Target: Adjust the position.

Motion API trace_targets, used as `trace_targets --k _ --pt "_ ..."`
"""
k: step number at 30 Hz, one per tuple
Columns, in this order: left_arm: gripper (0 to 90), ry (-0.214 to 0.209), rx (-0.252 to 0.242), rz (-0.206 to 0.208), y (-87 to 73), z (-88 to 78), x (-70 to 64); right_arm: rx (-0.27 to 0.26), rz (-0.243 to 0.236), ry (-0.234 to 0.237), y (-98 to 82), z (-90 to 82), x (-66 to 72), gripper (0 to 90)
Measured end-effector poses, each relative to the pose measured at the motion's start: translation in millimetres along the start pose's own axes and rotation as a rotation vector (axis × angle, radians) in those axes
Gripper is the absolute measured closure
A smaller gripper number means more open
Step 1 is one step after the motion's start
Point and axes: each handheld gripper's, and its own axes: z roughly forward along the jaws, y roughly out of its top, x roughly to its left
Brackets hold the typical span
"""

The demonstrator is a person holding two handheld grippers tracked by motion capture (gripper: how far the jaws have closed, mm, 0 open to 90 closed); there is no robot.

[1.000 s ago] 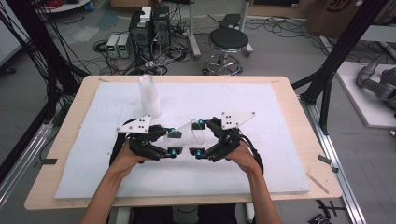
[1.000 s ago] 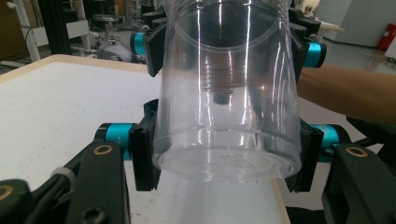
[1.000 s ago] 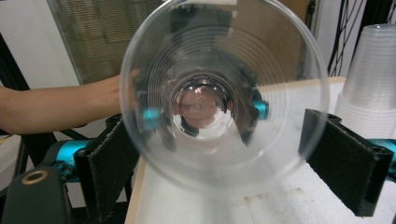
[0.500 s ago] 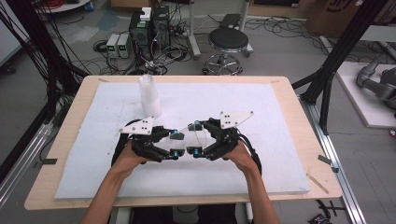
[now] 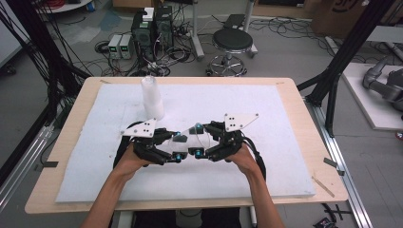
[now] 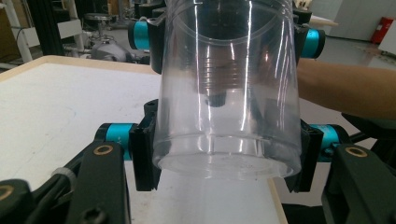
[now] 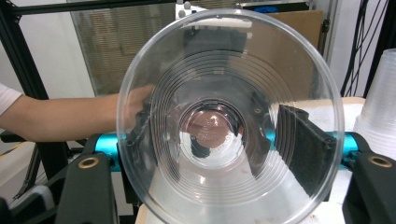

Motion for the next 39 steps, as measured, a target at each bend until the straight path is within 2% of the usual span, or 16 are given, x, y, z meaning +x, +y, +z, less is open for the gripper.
trace_targets --k 5,6,7,8,10,16,19,24,28,31,33,36,39 --pt "40.6 0.000 0.000 0.000 0.2 -0.1 -0.1 0.001 0.003 0.003 -0.5 0.5 -0.7 33.2" --pt "35.5 0.013 -0.004 -0.013 0.3 0.3 -0.5 0.001 0.003 0.003 -0.5 0.5 -0.7 33.2" --pt "23.0 0.027 -0.008 -0.034 0.6 1.2 -0.8 0.004 0.012 0.006 -0.5 0.0 -0.4 33.2" --pt "14.1 0.039 -0.001 -0.042 1.1 0.9 -0.4 0.004 0.010 0.007 -0.5 0.0 -0.5 33.1" --pt "6.1 0.058 0.001 -0.039 1.3 -0.2 -0.4 0.006 0.010 0.004 -0.5 -0.1 -0.3 33.2" --pt "5.4 0.077 0.022 -0.025 3.2 -4.3 -2.2 0.012 0.006 -0.003 -0.5 -1.1 -1.4 33.1" --pt "5.4 0.115 0.083 -0.012 3.7 -8.7 -5.5 0.031 0.007 -0.021 -0.3 -2.7 -1.8 33.1" --pt "5.4 0.223 0.161 -0.005 1.4 -27.0 -11.2 0.113 0.036 -0.099 0.0 -9.9 -4.5 33.1" --pt "5.4 0.313 0.191 -0.030 -7.1 -44.5 -13.3 0.184 0.074 -0.175 1.3 -16.0 -9.8 33.1" --pt "5.4 0.385 0.190 -0.044 -16.5 -56.0 -15.7 0.257 0.098 -0.248 3.3 -19.2 -15.4 33.2" --pt "5.4 0.434 0.189 -0.049 -23.7 -63.1 -17.4 0.332 0.102 -0.298 5.2 -19.4 -17.9 33.2" --pt "5.4 0.511 0.167 -0.061 -35.3 -73.5 -20.1 0.391 0.104 -0.333 7.6 -18.7 -21.1 33.2" --pt "5.4 0.584 0.142 -0.096 -47.3 -82.0 -23.3 0.450 0.112 -0.359 10.8 -17.8 -24.6 33.2"
